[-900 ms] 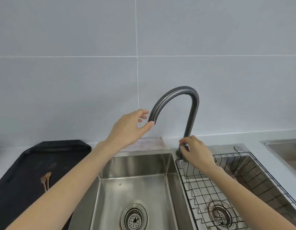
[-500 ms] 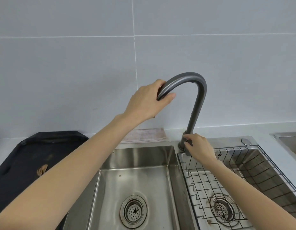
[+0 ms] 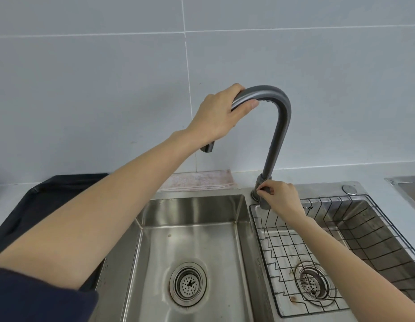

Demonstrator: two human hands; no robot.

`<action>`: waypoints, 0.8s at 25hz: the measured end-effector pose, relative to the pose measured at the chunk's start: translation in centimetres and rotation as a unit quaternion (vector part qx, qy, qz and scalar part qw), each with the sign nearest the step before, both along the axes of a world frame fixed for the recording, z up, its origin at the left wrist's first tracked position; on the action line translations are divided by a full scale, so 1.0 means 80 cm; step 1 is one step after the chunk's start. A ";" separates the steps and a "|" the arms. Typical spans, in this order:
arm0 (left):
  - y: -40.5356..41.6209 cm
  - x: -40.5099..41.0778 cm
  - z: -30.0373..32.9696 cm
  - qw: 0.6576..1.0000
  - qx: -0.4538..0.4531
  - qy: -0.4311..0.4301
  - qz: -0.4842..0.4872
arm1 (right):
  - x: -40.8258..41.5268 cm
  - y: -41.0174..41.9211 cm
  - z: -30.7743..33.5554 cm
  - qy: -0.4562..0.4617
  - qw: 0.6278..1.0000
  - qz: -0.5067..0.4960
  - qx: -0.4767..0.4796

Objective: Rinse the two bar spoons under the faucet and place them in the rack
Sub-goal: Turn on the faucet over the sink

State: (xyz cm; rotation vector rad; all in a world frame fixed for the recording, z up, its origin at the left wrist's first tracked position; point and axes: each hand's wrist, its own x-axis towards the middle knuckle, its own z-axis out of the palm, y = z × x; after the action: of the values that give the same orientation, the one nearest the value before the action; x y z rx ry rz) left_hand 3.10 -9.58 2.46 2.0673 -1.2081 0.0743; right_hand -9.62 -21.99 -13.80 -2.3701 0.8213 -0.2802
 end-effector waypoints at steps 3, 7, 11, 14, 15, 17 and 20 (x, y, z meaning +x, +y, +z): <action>-0.001 0.003 -0.003 1.000 -0.004 -0.007 0.004 | -0.004 -0.001 0.001 0.013 1.000 0.013 -0.006; -0.002 0.004 -0.005 1.000 -0.014 -0.011 0.010 | -0.015 0.002 0.000 -0.007 1.000 0.018 0.002; -0.001 0.003 -0.007 1.000 -0.015 -0.016 0.011 | -0.023 0.006 -0.003 -0.008 1.000 0.018 0.017; -0.002 0.002 -0.008 1.000 -0.015 -0.019 0.015 | -0.025 0.006 -0.004 -0.004 1.000 0.015 0.018; -0.002 0.002 -0.008 1.000 -0.017 -0.019 0.017 | -0.025 0.007 -0.004 -0.001 1.000 0.017 0.013; -0.002 0.002 -0.009 0.999 -0.020 -0.016 0.020 | -0.024 0.007 -0.004 0.002 1.000 0.018 0.003; -0.001 0.001 -0.010 0.999 -0.026 -0.011 0.025 | -0.025 0.008 -0.004 0.003 1.000 0.014 0.001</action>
State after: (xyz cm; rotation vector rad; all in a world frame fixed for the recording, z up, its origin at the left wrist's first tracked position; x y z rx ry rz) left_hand 3.20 -9.64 1.68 2.0566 -1.1563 0.1492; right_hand -11.63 -21.36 -14.12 -2.3801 0.7905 -0.2615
